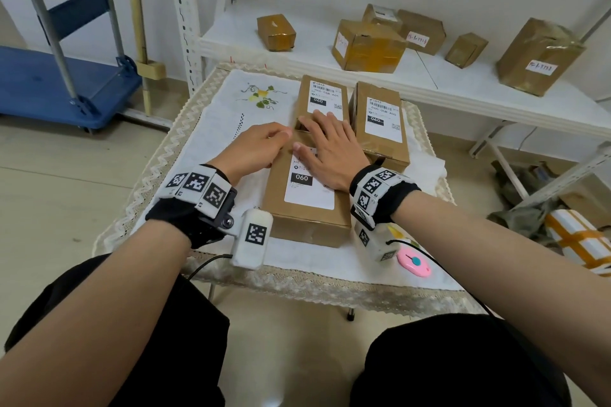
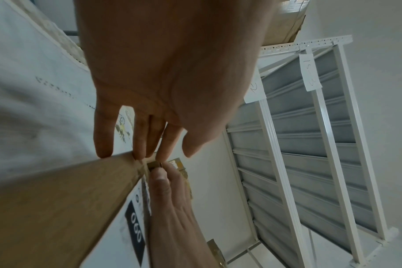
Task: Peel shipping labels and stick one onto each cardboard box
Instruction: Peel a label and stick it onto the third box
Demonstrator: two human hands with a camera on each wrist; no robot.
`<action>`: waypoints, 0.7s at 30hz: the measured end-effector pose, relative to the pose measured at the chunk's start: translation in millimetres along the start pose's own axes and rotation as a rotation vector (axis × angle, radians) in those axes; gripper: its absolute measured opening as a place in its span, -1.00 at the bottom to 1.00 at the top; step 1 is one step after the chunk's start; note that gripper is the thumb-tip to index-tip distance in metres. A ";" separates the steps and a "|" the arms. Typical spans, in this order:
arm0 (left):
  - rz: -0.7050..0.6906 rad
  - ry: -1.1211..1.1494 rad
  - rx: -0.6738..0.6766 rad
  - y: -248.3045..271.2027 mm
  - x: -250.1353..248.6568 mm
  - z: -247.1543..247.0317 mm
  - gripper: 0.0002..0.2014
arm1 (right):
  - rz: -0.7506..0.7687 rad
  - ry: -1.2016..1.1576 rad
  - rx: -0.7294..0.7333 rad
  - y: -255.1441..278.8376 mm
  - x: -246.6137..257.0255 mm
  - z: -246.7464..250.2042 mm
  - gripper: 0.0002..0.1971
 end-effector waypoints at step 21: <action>0.090 -0.199 0.078 -26.0 -11.5 -15.4 -0.48 | -0.082 0.030 -0.099 -5.3 -14.4 6.8 -0.35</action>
Point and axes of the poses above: each hand's wrist, its own y-axis away from the middle knuckle, its own z-axis out of the back of the hand, x = y × z, the point moved 5 cm from there along -y, towards the middle knuckle, and after that the axes turned 1 degree about y, right-handed, at the moved point
